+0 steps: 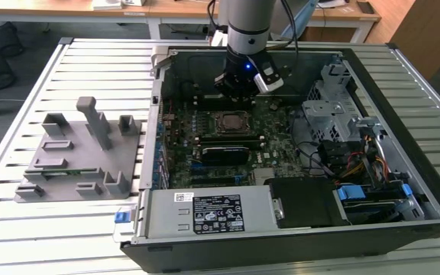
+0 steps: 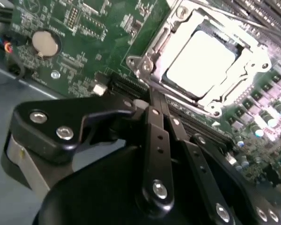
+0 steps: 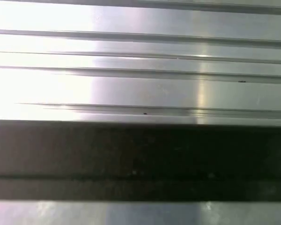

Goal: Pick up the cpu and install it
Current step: 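Install the first cpu locking lever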

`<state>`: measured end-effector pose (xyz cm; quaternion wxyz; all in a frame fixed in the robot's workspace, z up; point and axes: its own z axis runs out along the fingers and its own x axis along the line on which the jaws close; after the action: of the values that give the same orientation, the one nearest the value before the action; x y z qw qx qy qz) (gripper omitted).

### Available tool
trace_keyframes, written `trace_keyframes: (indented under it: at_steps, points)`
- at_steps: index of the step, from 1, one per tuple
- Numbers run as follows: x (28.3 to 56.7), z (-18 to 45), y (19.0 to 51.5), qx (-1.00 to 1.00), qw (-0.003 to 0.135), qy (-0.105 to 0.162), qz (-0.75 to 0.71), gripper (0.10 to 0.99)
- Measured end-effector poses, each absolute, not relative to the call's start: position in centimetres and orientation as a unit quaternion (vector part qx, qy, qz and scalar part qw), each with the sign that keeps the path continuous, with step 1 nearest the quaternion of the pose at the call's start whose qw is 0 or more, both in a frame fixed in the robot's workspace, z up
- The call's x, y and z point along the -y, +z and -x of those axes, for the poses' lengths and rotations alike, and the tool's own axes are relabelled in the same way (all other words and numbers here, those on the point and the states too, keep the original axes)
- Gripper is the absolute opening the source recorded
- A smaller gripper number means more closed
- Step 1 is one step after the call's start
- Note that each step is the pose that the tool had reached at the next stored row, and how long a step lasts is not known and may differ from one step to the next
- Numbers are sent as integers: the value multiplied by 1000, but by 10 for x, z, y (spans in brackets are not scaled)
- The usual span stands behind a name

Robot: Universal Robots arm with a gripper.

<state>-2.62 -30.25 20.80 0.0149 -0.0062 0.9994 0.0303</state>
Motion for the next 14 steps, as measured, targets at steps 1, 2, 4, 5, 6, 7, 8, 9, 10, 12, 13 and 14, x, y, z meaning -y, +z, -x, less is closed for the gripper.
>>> trace_keyframes:
  at_steps: [1,2,4,5,6,7,8,9,10,12,13,14]
  points:
    - [303,26,208,-999,15,30,6,114]
    - [303,26,208,-999,15,30,6,114]
    - [304,26,208,-999,15,30,6,114]
    - [305,26,208,-999,15,30,6,114]
    - [306,26,208,-999,15,30,6,114]
    - [306,26,208,-999,15,30,6,114]
    - [307,26,208,-999,15,30,6,114]
    - [307,26,208,-999,15,30,6,114]
    - [308,26,208,-999,15,30,6,114]
    - [309,26,208,-999,15,30,6,114]
    - [309,26,208,-999,15,30,6,114]
    - [309,26,208,-999,15,30,6,114]
